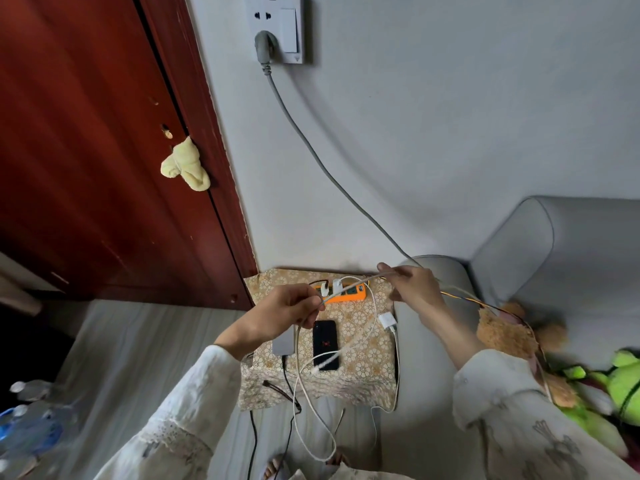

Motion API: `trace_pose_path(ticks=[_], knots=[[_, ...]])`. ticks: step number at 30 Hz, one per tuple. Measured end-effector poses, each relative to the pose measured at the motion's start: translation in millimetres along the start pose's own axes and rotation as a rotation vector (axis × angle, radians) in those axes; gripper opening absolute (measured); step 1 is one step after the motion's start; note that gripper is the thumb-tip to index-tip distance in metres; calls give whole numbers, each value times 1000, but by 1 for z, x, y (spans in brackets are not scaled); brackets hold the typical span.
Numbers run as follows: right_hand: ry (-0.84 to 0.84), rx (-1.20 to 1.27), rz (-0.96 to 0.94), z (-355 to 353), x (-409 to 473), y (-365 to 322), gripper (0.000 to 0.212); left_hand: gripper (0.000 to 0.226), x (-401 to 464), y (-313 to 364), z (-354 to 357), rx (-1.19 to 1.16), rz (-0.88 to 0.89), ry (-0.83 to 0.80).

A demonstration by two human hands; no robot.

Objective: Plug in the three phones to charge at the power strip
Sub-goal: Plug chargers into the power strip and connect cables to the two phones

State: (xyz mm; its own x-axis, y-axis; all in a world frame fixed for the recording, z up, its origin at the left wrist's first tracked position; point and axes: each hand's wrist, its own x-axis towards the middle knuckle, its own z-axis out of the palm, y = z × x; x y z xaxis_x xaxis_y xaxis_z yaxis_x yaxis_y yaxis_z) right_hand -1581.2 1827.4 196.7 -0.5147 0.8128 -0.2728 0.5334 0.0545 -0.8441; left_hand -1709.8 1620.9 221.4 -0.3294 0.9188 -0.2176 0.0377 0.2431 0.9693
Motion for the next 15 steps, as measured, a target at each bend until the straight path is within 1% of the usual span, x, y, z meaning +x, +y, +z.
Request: trace_pose_path(ticks=[2,3,5,6,7,8,10,12,13,15], knots=[[-57,215,22,2,0,-4,9,20,-1,-3,-4,36,-12,-36],[-106,365,36,2,0,-8,3,20,-2,-5,-6,47,-23,-53],[-193,788,120,3,1,-18,11,18,-3,-9,-8,45,-37,-71],[-213,1016,188,3,2,-23,12,16,-3,-11,-8,40,-38,-79],[-214,1207,254,2,3,-29,11,14,-2,-12,-7,38,-39,-89],[-193,1348,311,2,5,-34,10,13,-1,-14,-6,40,-45,-100],[-121,1481,407,1,8,-41,7,14,1,-18,-4,59,-57,-119],[-55,1509,466,0,12,-44,6,17,2,-23,-4,102,-69,-138],[-46,1500,481,0,14,-44,6,19,2,-25,-5,123,-80,-146],[-88,1467,497,-1,16,-43,10,20,1,-30,-8,145,-103,-164]])
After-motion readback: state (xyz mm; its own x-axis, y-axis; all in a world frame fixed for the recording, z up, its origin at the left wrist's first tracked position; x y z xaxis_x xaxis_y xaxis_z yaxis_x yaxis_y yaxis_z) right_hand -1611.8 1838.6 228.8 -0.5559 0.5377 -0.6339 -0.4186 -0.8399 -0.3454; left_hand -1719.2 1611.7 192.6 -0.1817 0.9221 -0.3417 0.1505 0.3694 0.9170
